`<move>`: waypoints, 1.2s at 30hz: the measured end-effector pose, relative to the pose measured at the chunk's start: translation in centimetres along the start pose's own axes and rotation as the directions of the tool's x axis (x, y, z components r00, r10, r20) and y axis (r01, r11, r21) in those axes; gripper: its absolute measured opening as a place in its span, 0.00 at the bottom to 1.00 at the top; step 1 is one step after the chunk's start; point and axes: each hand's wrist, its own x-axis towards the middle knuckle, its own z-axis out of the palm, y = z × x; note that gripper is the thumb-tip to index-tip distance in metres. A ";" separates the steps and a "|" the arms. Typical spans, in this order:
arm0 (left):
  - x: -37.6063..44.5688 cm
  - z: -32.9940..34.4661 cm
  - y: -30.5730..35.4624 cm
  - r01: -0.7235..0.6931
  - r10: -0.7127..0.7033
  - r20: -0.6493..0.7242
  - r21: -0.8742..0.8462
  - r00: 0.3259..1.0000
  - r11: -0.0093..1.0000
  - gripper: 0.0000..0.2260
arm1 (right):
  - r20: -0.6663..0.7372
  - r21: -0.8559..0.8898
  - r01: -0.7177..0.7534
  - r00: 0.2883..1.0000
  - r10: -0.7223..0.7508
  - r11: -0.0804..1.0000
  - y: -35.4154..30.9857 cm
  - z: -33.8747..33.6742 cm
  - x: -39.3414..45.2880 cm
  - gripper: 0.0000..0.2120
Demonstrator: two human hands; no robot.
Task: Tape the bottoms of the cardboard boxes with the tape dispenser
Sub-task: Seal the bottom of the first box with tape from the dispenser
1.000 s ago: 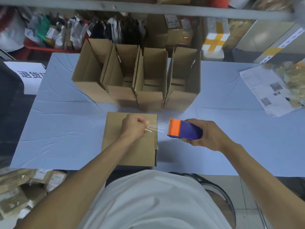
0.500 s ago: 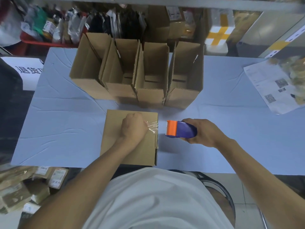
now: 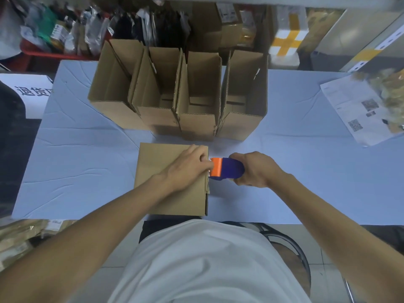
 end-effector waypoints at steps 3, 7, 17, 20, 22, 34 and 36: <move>0.1 0.2 -0.5 0.029 -0.029 0.002 -0.053 1.000 0.998 0.13 | 0.094 -0.159 -0.119 0.986 0.135 0.980 -1.2 -0.6 0.4 0.16; 0.5 0.8 -0.6 -0.011 0.014 -0.021 0.097 1.000 0.995 0.13 | 0.066 -0.058 -0.145 0.987 0.149 0.988 0.1 -0.3 -1.8 0.18; -1.6 0.8 1.2 0.221 -0.196 0.118 -0.709 0.973 0.669 0.10 | -0.314 0.351 0.166 0.948 -0.051 0.921 -0.5 -1.0 -7.7 0.27; -2.4 0.8 1.2 0.233 -0.112 0.205 -0.799 0.972 0.555 0.06 | -0.311 0.370 0.204 0.947 -0.086 0.906 -0.9 -0.9 -8.1 0.28; -2.6 1.1 1.1 0.231 -0.163 0.168 -0.793 0.972 0.564 0.03 | -0.313 0.380 0.212 0.945 -0.090 0.900 -1.0 -0.7 -8.4 0.29; -4.5 -0.2 -1.9 0.315 -0.410 -0.096 -0.491 0.907 0.812 0.07 | -0.177 0.238 0.095 0.983 -0.053 0.967 3.0 -0.7 -8.7 0.28; -4.1 -0.1 -2.3 0.351 -0.437 -0.084 -0.472 0.895 0.809 0.06 | -0.168 0.254 0.079 0.985 -0.037 0.964 3.0 -0.6 -7.8 0.28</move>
